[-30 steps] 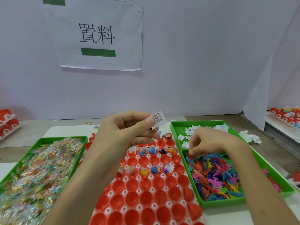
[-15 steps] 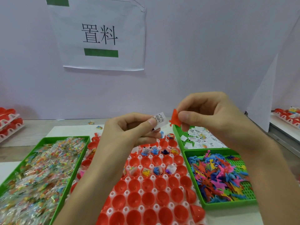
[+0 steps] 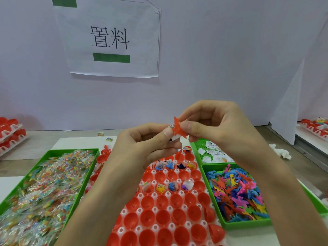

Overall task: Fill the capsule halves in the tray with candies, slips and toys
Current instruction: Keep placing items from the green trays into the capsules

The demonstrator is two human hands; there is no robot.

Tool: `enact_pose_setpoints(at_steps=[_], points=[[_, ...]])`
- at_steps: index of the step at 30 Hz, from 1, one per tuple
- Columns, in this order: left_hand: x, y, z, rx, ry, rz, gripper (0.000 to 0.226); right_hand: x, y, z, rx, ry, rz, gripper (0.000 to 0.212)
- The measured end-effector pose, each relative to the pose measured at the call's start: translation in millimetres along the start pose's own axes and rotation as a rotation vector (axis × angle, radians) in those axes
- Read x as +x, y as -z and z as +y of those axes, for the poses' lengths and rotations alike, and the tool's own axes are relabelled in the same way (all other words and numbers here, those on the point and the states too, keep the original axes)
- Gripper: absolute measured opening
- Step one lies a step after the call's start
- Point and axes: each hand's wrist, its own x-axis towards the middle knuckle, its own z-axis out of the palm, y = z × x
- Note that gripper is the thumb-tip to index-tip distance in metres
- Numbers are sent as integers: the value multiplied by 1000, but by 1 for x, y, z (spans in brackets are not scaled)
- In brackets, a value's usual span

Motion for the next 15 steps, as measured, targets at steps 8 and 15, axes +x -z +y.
enact_pose_setpoints(at_steps=[8,15], points=[[0,-2,0,-129,37,-63,32,-1,1,-3,37,28,5,14],[-1,2,4,-32,-21,-37,30,0,-4,-1,-18,39,15,10]])
